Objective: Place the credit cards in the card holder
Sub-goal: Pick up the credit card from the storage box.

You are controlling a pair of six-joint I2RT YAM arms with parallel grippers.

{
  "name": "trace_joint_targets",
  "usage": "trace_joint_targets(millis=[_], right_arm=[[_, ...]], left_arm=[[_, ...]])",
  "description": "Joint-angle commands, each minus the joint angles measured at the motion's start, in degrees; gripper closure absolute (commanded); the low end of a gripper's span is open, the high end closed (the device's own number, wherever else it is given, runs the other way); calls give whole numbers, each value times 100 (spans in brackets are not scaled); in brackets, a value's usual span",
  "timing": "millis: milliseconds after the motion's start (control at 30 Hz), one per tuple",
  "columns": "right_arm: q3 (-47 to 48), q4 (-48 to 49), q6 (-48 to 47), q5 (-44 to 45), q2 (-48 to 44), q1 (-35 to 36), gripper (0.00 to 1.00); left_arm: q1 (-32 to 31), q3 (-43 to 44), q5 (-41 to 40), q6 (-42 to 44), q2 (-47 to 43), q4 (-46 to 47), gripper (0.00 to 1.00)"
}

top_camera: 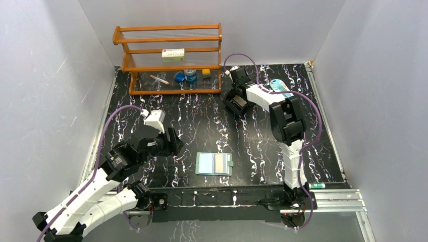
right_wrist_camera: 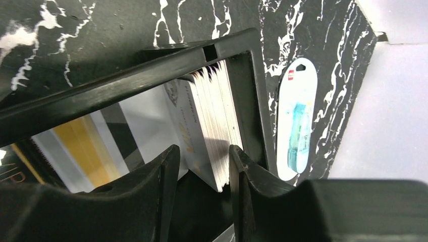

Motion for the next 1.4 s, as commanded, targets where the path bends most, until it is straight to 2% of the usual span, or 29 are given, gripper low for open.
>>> trace_joint_targets(millis=[0,267,667,1000,1167,1367], right_arm=[[87,355,-326,546,26,-4,54],[37,557,-452,732,-54,37,66],[363,359,-178,485,-211,43,80],[436,-90,75,329,-434,44,85],[510,-408,241,122,-516,53,94],[597,-827,500,-76,-658,245,97]], left_arm=[[0,-55,-196,43,-58,-10,39],[1,-69,-244,44,-76,19,38],[0,-102,-261,48,-128,36,38],[0,-111,-274,33,-144,34,38],[0,-73,-366,29,-162,-11,38],[4,-140,-299,-87,-15,1,39]])
